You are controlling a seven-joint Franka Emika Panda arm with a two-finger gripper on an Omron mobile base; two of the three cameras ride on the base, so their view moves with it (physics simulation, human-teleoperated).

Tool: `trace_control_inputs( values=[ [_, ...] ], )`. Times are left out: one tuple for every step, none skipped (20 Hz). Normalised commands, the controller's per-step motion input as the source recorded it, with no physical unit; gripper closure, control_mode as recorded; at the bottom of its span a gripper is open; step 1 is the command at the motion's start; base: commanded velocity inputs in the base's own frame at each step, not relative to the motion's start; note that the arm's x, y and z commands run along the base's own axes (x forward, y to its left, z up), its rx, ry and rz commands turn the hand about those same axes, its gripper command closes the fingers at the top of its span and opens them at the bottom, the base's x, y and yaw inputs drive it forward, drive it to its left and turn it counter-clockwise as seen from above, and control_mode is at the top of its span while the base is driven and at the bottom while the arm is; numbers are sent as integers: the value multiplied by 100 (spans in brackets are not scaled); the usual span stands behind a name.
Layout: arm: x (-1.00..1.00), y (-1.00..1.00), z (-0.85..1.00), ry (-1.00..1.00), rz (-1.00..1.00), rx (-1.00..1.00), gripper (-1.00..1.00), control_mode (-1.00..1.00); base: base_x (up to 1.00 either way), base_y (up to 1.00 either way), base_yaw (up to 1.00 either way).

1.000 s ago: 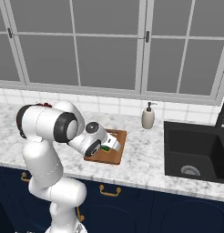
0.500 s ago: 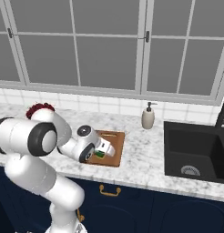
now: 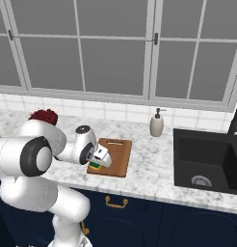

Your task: Pick up the sponge from the counter and clean the cutting board by briefly scrubbing or pressing down on the cutting board. Once finished, release the sponge.

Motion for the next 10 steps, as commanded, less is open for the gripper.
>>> trace_control_inputs(
  values=[
    [-74,-41,-52,0,0,9,100,-100,0,0,0],
    [-87,-31,-25,-3,0,9,100,-100,0,0,0],
    [-59,-24,0,-5,0,5,100,-100,0,0,0],
    [-26,-9,40,-3,0,1,100,-100,0,0,0],
    [-19,0,89,-7,0,0,100,-100,0,0,0],
    [-4,3,100,-10,0,0,100,-100,0,0,0],
    [0,9,100,-14,0,0,100,-100,0,0,0],
    [0,0,100,-11,0,0,100,-100,0,0,0],
    [0,0,100,-12,1,0,100,-100,0,0,0],
    [15,-6,100,-6,4,2,100,-100,0,0,0]
  ],
)
